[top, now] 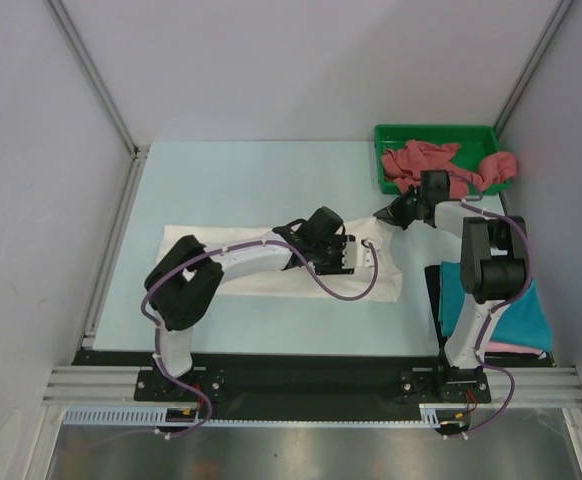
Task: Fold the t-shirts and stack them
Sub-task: Fold the tshirt
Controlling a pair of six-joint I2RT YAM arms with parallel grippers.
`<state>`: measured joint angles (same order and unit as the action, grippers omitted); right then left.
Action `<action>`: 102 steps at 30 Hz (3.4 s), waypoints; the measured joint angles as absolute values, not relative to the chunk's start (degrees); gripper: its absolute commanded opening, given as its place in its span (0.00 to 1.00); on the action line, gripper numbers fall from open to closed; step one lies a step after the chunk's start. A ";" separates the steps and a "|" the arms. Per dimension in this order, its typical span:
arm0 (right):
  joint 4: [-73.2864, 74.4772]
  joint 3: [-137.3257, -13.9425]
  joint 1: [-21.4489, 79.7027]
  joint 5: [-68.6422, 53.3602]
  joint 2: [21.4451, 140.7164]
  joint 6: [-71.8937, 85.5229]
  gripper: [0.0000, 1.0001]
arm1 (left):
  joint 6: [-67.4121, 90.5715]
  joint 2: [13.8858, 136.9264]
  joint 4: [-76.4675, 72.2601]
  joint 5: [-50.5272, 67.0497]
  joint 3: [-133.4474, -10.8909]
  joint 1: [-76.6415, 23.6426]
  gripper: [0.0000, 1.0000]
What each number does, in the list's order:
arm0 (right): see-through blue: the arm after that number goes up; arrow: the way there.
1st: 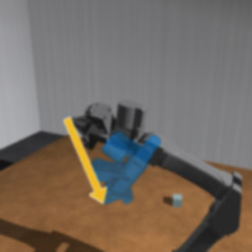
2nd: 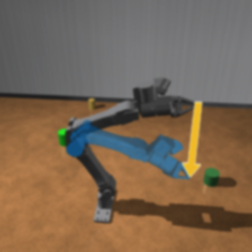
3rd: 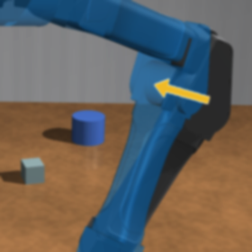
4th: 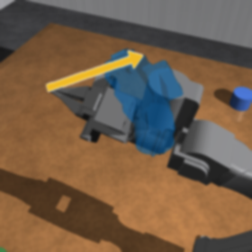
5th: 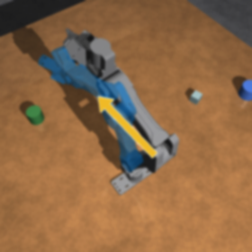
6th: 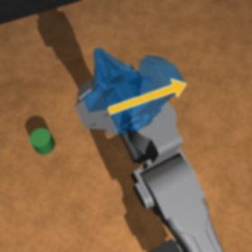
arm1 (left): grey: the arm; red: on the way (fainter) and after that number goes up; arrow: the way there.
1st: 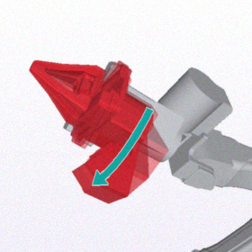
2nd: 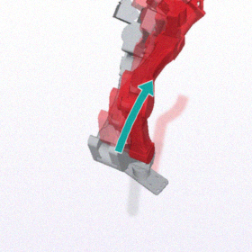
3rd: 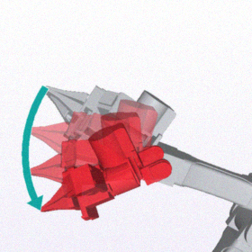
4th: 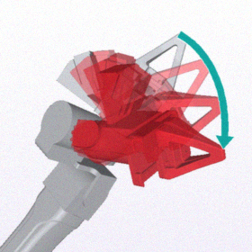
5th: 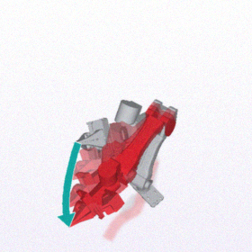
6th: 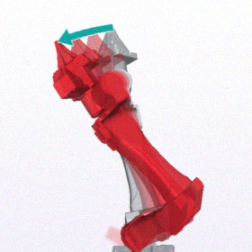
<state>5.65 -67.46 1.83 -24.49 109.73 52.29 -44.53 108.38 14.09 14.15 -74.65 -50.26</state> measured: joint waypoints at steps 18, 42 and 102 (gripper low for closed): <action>-0.03 -61.84 1.63 -28.14 109.67 52.51 0.00 | -46.89 113.97 9.87 10.59 -75.24 -49.84 0.49; 3.07 -61.08 1.26 -28.40 105.95 49.32 0.00 | -42.96 116.68 18.55 15.42 -83.50 -46.39 0.01; 23.66 -62.04 4.91 -11.62 91.53 23.33 0.47 | -31.46 98.85 32.25 13.37 -73.73 -13.63 0.65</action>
